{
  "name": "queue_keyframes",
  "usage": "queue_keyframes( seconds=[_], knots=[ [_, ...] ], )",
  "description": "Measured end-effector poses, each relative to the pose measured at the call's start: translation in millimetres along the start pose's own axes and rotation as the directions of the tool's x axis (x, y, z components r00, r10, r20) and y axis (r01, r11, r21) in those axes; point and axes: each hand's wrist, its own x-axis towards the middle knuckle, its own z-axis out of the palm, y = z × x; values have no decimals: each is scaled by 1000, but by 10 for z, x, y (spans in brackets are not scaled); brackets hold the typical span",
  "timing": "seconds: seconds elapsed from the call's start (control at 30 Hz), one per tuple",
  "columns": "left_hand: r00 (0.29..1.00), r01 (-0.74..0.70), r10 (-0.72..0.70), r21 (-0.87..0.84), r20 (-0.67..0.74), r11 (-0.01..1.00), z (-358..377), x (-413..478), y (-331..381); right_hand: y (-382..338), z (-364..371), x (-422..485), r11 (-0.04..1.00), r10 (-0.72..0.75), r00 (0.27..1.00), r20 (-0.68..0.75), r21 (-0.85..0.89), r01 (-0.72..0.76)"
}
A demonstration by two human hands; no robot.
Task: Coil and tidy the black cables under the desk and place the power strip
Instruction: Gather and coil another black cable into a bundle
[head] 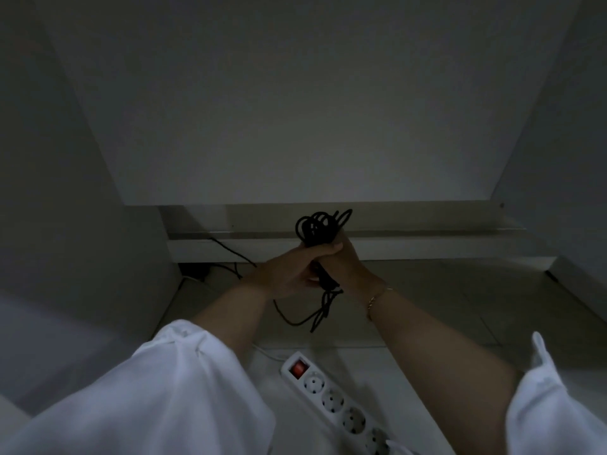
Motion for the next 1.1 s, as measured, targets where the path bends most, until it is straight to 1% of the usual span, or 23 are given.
queue_keyframes(
  seconds=[0.03, 0.1, 0.13, 0.2, 0.23, 0.27, 0.33, 0.37, 0.4, 0.43, 0.47, 0.5, 0.57, 0.6, 0.63, 0.67, 0.73, 0.8, 0.83, 0.9, 1.0, 1.03, 1.1],
  knots=[
    [1000, -3, 3, -21, -13, 1000, -6, -12, 10, 4, 26, 5, 999, 43, 998, 38, 9, -43],
    [999, -10, 8, -27, -51, 1000, -31, -32, 16, -6, 71, 24, 991, 130, 989, 66, -53, -126],
    [998, -14, 12, -31, -60, 999, -40, -36, 13, -19, 76, 45, 976, 160, 984, 81, -160, -145],
    [997, -31, 24, -81, -78, 996, -57, -34, 2, -140, 59, -11, 898, 224, 967, 122, -411, -156],
    [995, -42, 31, -113, -94, 993, -57, -38, 9, -169, 59, -4, 855, 229, 968, 103, -497, -149],
    [993, -59, 45, -127, -107, 990, -58, -39, 24, -193, 29, -6, 828, 181, 979, 90, -552, -102],
    [984, -90, 72, -103, -165, 991, -56, -44, 58, -218, 54, -13, 810, 102, 989, 104, -586, -22],
    [976, -96, 78, -81, -201, 992, -52, -40, 70, -225, 61, -3, 814, 103, 987, 121, -580, -13],
    [967, -97, 79, -64, -242, 993, -55, -33, 79, -241, 71, -9, 821, 115, 985, 131, -571, -20],
    [955, -95, 77, -51, -287, 994, -60, -25, 81, -218, 89, 24, 836, 164, 974, 154, -546, -55],
    [942, -101, 83, -39, -325, 994, -68, -15, 82, -244, 96, 22, 867, 183, 964, 191, -494, -66],
    [929, -117, 96, -39, -358, 992, -83, -9, 83, -245, 87, 28, 913, 199, 951, 236, -397, -93],
    [910, -166, 116, -94, -397, 982, -129, -21, 102, -225, 54, -5, 976, 212, 923, 320, -117, -183],
    [912, -175, 104, -147, -396, 973, -151, -35, 114, -201, 31, -34, 971, 211, 908, 362, 28, -237],
    [917, -180, 94, -190, -387, 965, -171, -52, 124, -137, 5, -36, 950, 203, 887, 415, 135, -281],
    [923, -181, 95, -203, -373, 962, -185, -66, 130, -115, -17, -84, 940, 188, 868, 460, 172, -295],
    [924, -192, 116, -179, -365, 965, -201, -87, 130, -55, -39, -143, 966, 170, 809, 562, 68, -250],
    [918, -211, 127, -191, -375, 959, -232, -101, 126, 4, -29, -162, 971, 239, 743, 626, -171, -168],
    [920, -213, 129, -197, -371, 957, -248, -108, 121, 36, -27, -153, 950, 273, 743, 611, -294, -107],
    [924, -203, 130, -173, -359, 964, -284, -108, 102, 79, -29, -127, 899, 303, 787, 537, -436, -48],
    [925, -188, 128, -137, -357, 973, -333, -123, 71, 41, -34, -105, 879, 297, 823, 485, -476, -37],
    [925, -181, 120, -139, -361, 974, -360, -129, 51, 31, -44, -92, 874, 260, 850, 458, -486, -6],
    [926, -159, 99, -139, -364, 978, -412, -150, 12, 8, -80, -72, 866, 120, 915, 386, -490, 93]
  ],
)
